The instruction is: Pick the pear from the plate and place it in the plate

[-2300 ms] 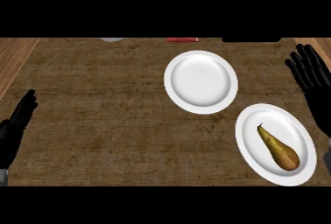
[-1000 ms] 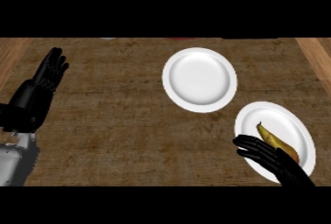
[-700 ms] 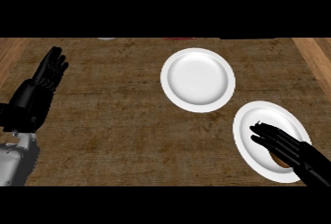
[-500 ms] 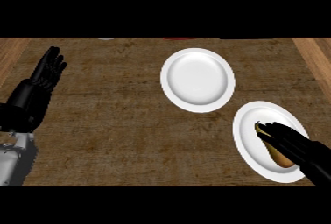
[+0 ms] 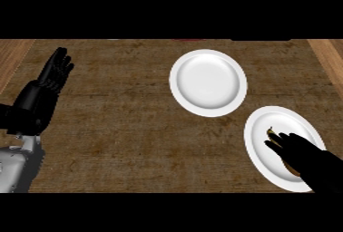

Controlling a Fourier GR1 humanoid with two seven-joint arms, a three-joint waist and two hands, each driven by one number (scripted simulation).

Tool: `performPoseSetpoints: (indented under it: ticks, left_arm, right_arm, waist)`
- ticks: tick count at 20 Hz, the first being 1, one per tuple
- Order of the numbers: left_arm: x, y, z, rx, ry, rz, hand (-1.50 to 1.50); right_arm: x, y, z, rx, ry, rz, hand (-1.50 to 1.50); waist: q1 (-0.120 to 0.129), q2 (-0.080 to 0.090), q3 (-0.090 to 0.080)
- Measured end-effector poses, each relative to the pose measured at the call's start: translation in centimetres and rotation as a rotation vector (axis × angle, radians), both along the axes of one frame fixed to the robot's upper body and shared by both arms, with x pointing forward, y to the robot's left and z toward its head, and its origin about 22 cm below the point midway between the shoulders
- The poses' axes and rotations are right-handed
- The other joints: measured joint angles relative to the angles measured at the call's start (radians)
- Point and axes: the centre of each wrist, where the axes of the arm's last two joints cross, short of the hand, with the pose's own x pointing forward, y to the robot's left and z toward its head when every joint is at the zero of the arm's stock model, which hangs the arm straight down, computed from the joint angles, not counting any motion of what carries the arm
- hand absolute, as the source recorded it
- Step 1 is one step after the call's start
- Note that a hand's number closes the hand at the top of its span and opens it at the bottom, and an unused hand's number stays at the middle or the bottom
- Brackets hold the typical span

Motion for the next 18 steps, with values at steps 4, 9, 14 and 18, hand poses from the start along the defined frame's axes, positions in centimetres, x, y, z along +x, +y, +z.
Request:
performPoseSetpoints:
  ticks: [4,9,14,18]
  left_arm:
    - [0.1,0.4,0.1,-0.003,-0.001,-0.001,0.0]
    - [-0.1,0.3,0.6,-0.006,-0.001,-0.01,0.0]
    - [0.2,1.1,0.2,-0.007,0.004,-0.011,0.0]
    - [0.1,0.4,0.1,-0.011,0.004,-0.012,0.0]
  right_arm:
    - [1.0,0.5,-0.5,-0.056,0.001,-0.039,-1.5]
    - [2.3,1.0,-2.3,-0.128,-0.023,-0.098,-1.5]
    - [3.6,0.6,-4.0,-0.187,-0.01,-0.15,-1.5]
    - [4.4,-0.1,-5.0,-0.191,0.01,-0.17,-1.5]
  waist:
    - [0.002,0.001,0.001]
    - [0.005,0.001,0.002]
    - [0.004,0.001,0.002]
    - [0.003,0.001,0.002]
